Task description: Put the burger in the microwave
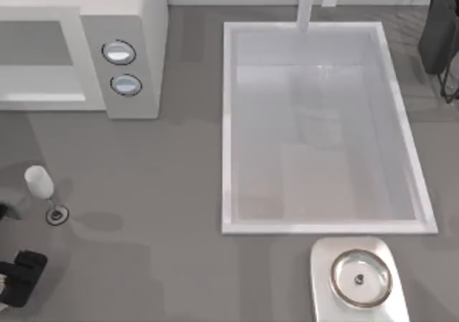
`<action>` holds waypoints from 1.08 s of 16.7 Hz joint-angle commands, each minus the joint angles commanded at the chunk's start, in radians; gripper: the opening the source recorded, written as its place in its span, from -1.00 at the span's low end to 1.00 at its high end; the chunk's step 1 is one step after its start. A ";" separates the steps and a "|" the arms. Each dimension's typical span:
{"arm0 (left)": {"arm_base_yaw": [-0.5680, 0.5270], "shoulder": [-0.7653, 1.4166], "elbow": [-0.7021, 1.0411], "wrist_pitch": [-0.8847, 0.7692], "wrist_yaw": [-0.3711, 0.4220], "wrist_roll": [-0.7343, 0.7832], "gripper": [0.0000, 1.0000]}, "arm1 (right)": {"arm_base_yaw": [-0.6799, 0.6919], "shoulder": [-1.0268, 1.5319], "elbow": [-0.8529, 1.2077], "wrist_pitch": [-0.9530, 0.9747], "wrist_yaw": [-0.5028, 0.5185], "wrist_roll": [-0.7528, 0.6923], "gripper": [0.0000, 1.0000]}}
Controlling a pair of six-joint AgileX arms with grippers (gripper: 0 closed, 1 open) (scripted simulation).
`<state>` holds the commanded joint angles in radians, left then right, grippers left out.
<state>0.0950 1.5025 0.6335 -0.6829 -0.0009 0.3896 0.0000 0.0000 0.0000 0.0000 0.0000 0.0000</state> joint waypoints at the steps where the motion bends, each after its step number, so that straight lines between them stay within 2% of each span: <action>1: 0.001 0.024 -0.021 0.044 0.000 0.001 1.00 | 0.000 0.000 0.000 0.000 0.000 0.000 1.00; 4: 0.003 0.066 -0.059 0.111 0.000 0.004 1.00 | 0.000 0.000 0.000 0.000 0.000 0.000 1.00; 8: 0.003 0.067 -0.060 0.113 0.000 0.004 1.00 | 0.000 0.000 0.000 0.000 0.000 0.000 1.00; 18: 0.003 0.067 -0.060 0.113 0.000 0.004 -0.51 | 0.000 0.000 0.000 0.000 0.000 0.000 1.00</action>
<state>0.0978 1.5698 0.5739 -0.5704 -0.0010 0.3932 0.0000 0.0000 0.0000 0.0000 0.0000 0.0000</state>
